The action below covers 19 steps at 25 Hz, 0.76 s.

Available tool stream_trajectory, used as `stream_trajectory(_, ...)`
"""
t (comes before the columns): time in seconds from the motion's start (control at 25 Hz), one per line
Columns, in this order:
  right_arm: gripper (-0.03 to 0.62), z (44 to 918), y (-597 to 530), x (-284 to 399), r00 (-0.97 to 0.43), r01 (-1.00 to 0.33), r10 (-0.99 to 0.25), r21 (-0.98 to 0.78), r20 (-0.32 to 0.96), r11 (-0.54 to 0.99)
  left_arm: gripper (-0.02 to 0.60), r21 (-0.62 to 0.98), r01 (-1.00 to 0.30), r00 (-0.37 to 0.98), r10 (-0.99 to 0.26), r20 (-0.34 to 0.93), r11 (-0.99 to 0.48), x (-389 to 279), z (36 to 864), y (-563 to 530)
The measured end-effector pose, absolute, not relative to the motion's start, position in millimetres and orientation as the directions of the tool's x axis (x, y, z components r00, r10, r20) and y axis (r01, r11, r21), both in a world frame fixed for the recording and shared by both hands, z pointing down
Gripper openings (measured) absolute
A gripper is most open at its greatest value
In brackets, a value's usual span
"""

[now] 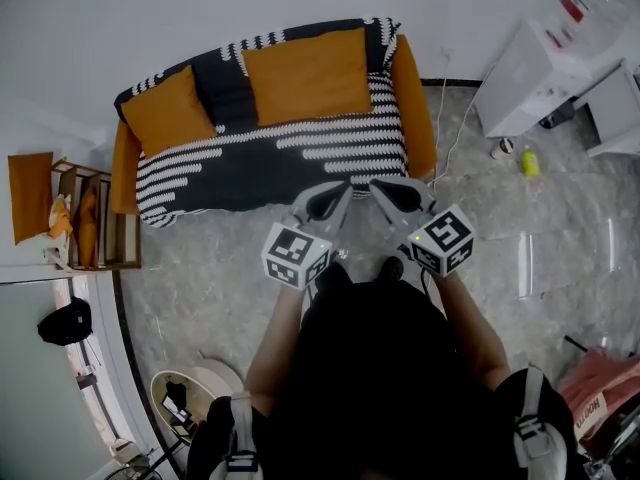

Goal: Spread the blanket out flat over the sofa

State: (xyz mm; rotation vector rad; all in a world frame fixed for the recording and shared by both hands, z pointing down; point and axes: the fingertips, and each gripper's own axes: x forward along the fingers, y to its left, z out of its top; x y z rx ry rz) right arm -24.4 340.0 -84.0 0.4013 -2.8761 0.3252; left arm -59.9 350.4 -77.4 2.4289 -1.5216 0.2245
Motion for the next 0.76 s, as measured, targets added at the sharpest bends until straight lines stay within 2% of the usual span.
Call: stream_trajectory(0.76,0.002,-90.4,344.9,-24.0,-0.937,-0.284,-0.239,-0.159,0.253,0.946,0.011,0.143,-0.891,0.455,-0.848,0.271,-0.432,-53.8,-79.9,349.1)
